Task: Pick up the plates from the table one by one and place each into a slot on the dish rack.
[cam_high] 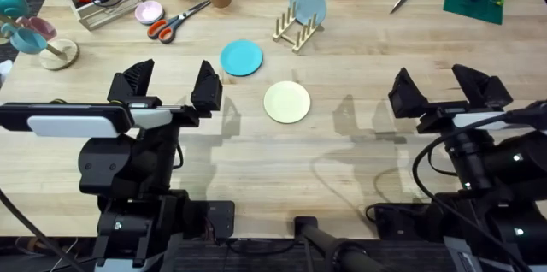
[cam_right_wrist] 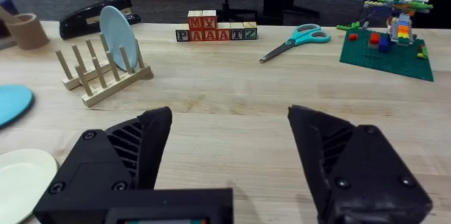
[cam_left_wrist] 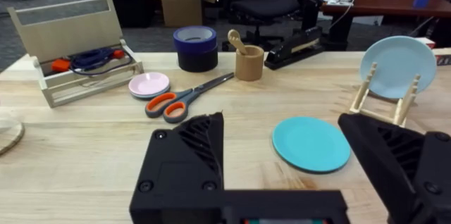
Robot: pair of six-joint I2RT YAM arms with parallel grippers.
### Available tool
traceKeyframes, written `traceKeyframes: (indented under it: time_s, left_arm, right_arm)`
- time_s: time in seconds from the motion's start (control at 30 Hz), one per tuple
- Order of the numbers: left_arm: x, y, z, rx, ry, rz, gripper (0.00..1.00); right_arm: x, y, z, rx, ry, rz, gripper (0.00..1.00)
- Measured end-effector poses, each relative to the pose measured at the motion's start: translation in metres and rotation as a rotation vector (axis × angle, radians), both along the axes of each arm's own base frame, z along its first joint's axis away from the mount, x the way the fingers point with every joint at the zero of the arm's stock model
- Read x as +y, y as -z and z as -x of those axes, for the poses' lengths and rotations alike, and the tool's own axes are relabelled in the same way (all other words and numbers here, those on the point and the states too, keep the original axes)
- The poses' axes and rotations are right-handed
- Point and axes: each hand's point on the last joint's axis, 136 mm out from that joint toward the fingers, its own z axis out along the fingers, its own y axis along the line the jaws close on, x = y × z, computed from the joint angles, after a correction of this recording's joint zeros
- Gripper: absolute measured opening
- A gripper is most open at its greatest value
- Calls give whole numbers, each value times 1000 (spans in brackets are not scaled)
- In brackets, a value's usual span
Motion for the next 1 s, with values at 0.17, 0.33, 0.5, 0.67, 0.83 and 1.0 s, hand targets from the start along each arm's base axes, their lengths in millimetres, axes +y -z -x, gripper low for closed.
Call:
traceKeyframes:
  time_s: [0.17,0.33,0.5,0.67,0.83,1.0]
  left_arm:
    - [0,0,0,0,0,0,993]
    - [0,-4,0,-18,0,0,993]
    - [0,-16,0,-63,0,1,993]
    - [0,-21,1,-70,0,16,993]
    - [0,-55,10,-115,-1,24,991]
    - [2,-89,18,-111,-8,28,990]
  right_arm:
    - [0,1,0,4,0,0,996]
    - [0,1,0,3,0,0,996]
    - [0,-1,0,-4,0,-1,995]
    - [0,-12,-1,-46,1,-36,996]
    - [0,-26,1,-66,4,-94,996]
    - [1,-59,5,-48,3,-101,995]
